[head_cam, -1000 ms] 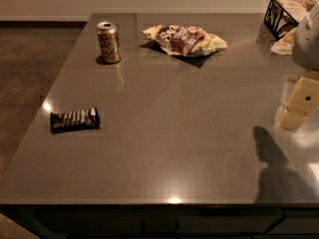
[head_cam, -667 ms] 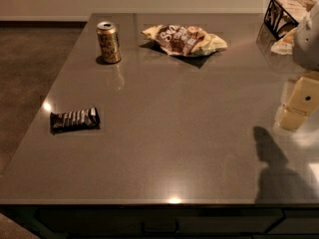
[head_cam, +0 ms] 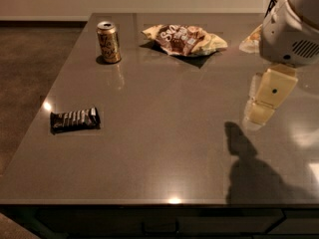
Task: Pick rxbar chocolate
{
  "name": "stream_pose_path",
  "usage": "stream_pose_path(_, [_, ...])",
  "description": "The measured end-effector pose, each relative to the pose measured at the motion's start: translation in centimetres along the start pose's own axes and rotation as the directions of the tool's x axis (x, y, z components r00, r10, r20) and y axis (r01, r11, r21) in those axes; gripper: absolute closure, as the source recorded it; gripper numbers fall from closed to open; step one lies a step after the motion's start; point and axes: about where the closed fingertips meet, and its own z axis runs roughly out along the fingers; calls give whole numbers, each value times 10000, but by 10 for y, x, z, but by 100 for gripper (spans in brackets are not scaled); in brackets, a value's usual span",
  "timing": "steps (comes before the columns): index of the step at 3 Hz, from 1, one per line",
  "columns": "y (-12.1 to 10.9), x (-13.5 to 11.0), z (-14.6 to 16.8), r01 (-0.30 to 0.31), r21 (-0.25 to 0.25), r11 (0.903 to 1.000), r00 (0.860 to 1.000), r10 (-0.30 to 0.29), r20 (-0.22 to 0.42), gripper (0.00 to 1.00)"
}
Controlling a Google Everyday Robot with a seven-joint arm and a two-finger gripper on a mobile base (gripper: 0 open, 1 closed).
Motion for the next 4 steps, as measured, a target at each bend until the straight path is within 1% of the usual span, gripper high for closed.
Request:
stream_pose_path(1, [3, -58, 25, 576, -299, 9979, 9973, -561, 478, 0])
stream_pose_path(2, [5, -113, 59, 1119, -454, 9927, 9922, -1090, 606, 0])
stream_pose_path(3, [12, -162, 100, 1644, -748, 9835, 9855, -1606, 554, 0])
stream_pose_path(4, [19, -205, 136, 2051, -1154, 9719, 9782, -1997, 568, 0])
